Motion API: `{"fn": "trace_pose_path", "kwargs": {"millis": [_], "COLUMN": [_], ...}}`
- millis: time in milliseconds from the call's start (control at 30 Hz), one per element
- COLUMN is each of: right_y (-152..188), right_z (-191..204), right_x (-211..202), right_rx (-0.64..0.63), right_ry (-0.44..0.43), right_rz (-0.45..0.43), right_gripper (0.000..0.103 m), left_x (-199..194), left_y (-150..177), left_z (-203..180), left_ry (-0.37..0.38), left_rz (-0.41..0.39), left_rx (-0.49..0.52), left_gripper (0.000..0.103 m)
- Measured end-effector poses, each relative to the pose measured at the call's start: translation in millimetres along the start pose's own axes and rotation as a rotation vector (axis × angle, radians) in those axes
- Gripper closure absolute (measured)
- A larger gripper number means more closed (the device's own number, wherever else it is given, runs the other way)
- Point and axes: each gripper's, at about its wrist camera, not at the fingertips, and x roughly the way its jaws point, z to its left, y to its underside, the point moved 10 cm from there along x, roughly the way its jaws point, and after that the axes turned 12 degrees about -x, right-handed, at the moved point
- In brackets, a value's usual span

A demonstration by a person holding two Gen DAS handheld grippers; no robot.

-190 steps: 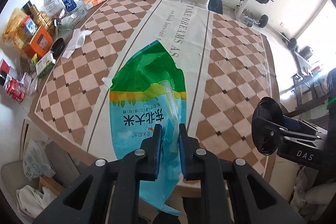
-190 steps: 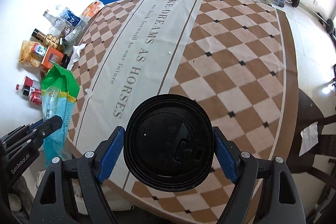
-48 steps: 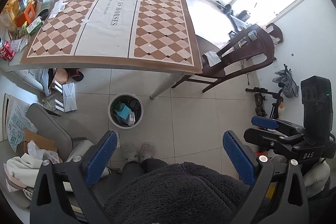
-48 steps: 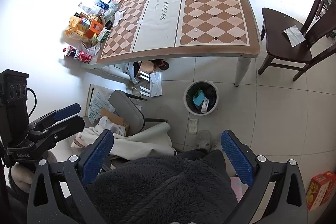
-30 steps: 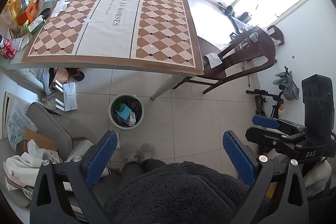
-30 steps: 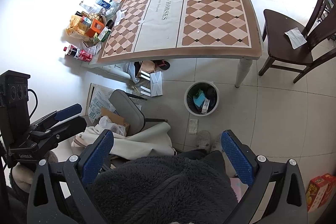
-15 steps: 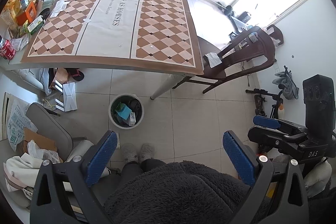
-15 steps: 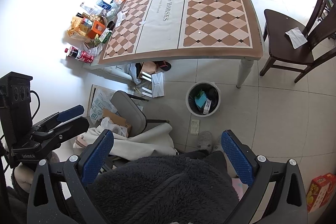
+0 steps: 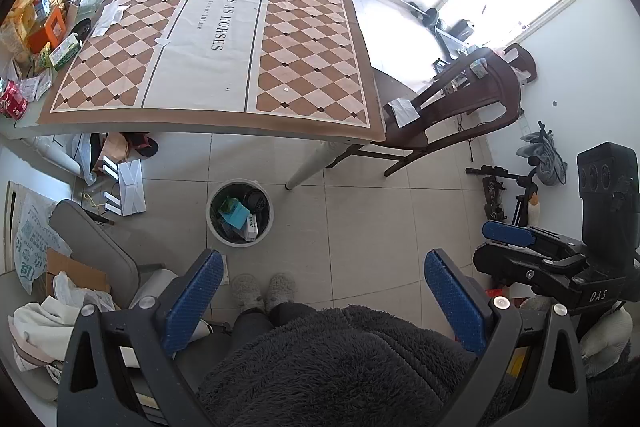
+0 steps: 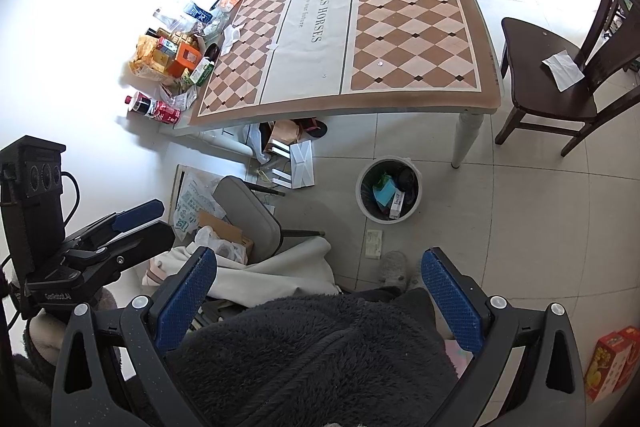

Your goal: Collect trash

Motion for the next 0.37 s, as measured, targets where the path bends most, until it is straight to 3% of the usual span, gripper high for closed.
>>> {"fn": "trace_pose_path", "kwargs": {"millis": [367], "right_y": [0.4], "right_z": [-2.5], "right_x": [-0.2], "right_rx": [-0.004], "right_ry": [-0.001], "right_rz": [0.002], "right_gripper": [0.0], "left_x": [0.0], "left_y": [2.6], "left_z": [-3.4], "left_ry": [0.01], "left_rz": [0.006], "left_rx": [0.003], "left_gripper": [0.0]}}
